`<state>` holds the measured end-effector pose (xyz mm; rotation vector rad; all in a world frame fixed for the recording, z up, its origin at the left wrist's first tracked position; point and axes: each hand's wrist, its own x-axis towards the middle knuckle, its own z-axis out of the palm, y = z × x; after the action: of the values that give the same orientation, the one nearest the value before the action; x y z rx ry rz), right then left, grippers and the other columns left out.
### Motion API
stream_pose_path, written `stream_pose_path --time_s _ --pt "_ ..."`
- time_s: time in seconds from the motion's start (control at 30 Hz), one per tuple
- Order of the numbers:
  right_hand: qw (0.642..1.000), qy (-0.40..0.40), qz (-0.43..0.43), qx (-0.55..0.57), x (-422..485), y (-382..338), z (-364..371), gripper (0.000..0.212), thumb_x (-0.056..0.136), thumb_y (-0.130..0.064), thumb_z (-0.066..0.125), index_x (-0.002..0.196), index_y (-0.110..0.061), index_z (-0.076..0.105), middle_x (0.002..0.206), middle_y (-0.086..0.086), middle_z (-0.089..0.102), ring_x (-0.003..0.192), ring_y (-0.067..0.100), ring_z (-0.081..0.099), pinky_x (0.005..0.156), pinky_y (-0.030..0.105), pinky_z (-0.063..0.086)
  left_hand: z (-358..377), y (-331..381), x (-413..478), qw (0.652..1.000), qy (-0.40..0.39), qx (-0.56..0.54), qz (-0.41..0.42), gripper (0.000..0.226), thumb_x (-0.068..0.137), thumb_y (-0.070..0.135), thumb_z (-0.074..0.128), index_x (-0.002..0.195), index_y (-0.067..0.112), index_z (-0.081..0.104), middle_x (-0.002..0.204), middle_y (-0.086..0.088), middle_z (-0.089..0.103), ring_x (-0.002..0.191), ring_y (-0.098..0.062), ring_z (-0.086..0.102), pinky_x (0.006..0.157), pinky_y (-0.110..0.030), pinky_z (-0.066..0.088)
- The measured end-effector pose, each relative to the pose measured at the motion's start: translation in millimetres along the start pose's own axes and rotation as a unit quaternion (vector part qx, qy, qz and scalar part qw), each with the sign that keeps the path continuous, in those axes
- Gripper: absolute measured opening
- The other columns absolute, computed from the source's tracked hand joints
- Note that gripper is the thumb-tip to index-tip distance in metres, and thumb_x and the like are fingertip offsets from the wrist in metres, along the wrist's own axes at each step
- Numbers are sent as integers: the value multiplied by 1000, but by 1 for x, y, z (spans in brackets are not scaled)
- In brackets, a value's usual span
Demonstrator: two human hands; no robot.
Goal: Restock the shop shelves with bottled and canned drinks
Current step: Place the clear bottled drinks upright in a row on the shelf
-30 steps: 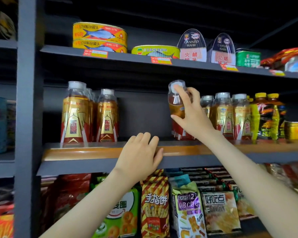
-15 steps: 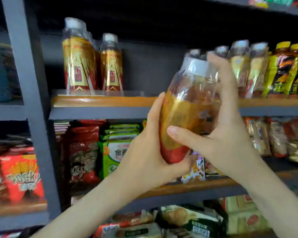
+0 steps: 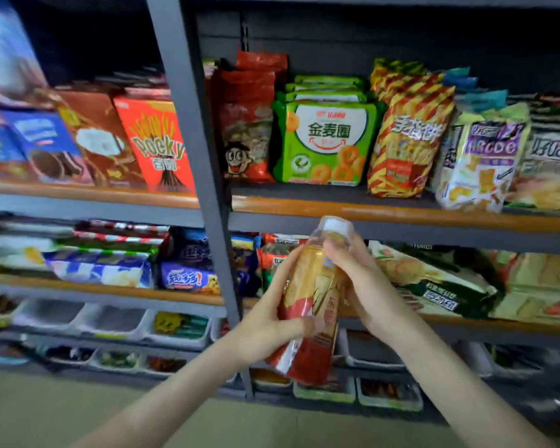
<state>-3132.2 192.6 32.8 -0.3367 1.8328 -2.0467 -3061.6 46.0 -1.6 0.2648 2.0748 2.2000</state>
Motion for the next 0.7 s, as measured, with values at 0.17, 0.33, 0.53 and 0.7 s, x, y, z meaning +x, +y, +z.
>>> stream_pose_path --time_s 0.17,0.33,0.53,0.7 --pt "983 -33 93 -155 4 31 22 39 91 -51 56 125 -47 39 113 -28 52 100 1 55 88 24 47 -15 -17 -19 989 109 -21 -100 107 56 40 76 147 45 21 128 13 57 109 -3 62 92 -26 52" --pt "974 -106 125 -160 -2 50 42 48 88 -40 65 131 -39 44 104 -18 65 88 -6 65 75 13 51 -22 -24 -35 969 174 84 -154 105 64 51 76 146 54 11 124 9 61 106 -11 64 96 -37 52" --pt "979 -117 166 21 -3 57 46 45 79 -24 69 121 -13 60 109 9 72 95 20 71 79 33 58 -37 -15 -54 969 192 54 -146 71 82 44 64 142 55 27 71 2 55 76 -18 66 71 -24 50" --pt "965 -139 182 128 -2 59 44 56 83 -27 66 131 -2 54 127 21 61 117 36 59 104 51 43 -47 -14 -54 927 156 -243 -238 57 67 36 71 118 12 61 82 -2 71 69 -14 69 57 -26 54"
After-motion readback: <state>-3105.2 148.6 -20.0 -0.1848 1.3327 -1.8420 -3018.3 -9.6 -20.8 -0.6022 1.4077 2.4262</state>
